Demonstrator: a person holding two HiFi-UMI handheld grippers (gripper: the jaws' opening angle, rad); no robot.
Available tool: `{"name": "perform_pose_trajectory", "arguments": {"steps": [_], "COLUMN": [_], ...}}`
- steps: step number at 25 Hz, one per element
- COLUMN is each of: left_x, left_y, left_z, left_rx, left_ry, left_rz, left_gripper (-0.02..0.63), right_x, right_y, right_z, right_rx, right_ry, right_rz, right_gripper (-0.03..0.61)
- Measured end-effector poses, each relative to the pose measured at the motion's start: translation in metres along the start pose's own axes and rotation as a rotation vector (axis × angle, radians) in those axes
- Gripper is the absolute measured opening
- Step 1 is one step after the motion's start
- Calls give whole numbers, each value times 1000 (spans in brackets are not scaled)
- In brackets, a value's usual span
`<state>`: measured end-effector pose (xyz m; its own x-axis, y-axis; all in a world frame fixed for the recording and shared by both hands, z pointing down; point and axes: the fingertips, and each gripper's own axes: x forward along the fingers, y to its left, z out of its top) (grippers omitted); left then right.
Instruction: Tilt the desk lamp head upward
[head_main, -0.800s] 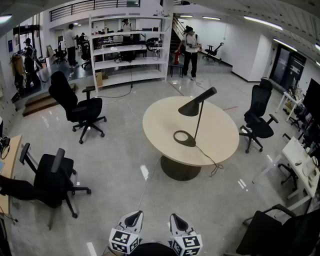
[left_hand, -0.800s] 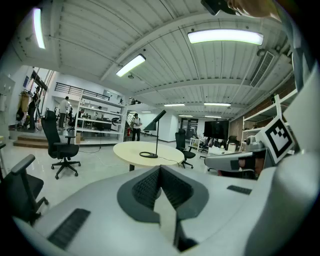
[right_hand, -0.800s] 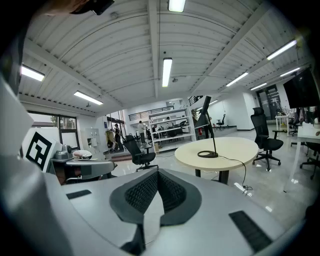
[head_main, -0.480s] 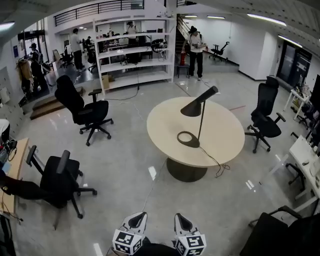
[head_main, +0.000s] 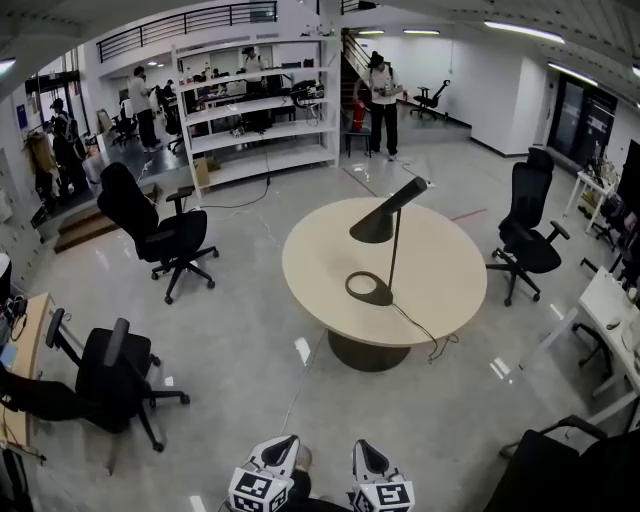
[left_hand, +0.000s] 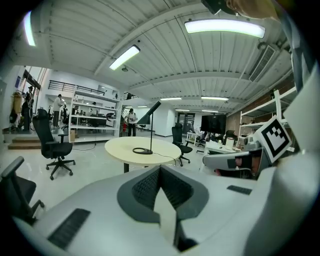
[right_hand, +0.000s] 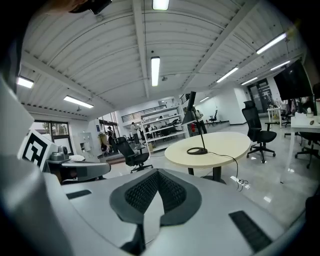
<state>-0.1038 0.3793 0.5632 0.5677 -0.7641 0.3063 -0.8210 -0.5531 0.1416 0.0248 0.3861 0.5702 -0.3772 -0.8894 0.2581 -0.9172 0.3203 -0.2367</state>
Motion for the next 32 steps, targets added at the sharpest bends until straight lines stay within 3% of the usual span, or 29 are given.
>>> {"name": "perform_pose_trajectory", "arguments": {"steps": [6,18,24,32], "left_x": [65,165,204,240], "left_y": [11,95,145,182], "left_z": [21,94,102,121], "left_rx": [0,-51,-37,-73], "left_ry": [5,-19,3,-9], "left_rz": [-91,-201,-252,-322], "left_gripper": [48,48,48,48], "right_x": [38,149,216,271], "right_y": [-35,-57,-53,-71], "right_z": [17,90,104,132], "right_rx": [5,-41,-56,-77], "right_ry": [16,22,38,12], "right_rz": [-76,-189,-227,-281], "right_gripper": [14,14,14,14]}}
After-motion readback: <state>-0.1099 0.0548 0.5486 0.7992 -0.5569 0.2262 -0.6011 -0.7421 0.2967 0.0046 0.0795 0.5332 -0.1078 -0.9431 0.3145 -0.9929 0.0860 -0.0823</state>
